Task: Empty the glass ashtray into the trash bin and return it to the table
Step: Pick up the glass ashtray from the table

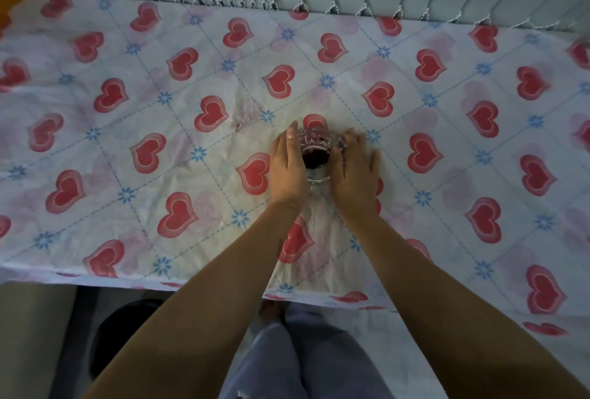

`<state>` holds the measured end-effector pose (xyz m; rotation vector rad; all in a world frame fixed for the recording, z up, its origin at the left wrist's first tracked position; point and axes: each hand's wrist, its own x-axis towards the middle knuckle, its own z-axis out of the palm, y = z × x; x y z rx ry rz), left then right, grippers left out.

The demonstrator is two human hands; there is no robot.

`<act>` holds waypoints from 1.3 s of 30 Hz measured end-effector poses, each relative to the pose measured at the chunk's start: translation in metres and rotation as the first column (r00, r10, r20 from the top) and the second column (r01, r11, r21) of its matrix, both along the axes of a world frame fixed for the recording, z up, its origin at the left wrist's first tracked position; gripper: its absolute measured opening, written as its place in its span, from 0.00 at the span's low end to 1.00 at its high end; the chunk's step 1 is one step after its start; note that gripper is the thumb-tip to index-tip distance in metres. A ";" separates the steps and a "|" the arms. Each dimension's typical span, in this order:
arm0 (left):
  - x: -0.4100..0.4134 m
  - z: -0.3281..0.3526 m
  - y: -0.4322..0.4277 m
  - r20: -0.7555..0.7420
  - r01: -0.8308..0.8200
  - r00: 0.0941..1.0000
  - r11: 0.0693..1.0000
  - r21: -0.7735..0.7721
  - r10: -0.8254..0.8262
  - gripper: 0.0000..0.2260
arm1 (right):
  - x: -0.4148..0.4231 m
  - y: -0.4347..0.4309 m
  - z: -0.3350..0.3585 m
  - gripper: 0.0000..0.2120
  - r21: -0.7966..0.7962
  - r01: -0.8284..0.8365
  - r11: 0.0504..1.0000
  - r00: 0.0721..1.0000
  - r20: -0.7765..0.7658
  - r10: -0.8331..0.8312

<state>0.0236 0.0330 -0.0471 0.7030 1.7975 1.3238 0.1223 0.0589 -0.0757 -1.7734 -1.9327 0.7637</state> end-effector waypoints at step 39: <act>-0.017 0.086 -0.051 0.408 -0.122 0.907 0.993 0.012 0.106 0.24 | -0.015 -0.036 0.132 0.15 -0.297 0.068 0.952 0.596 -0.754 -0.277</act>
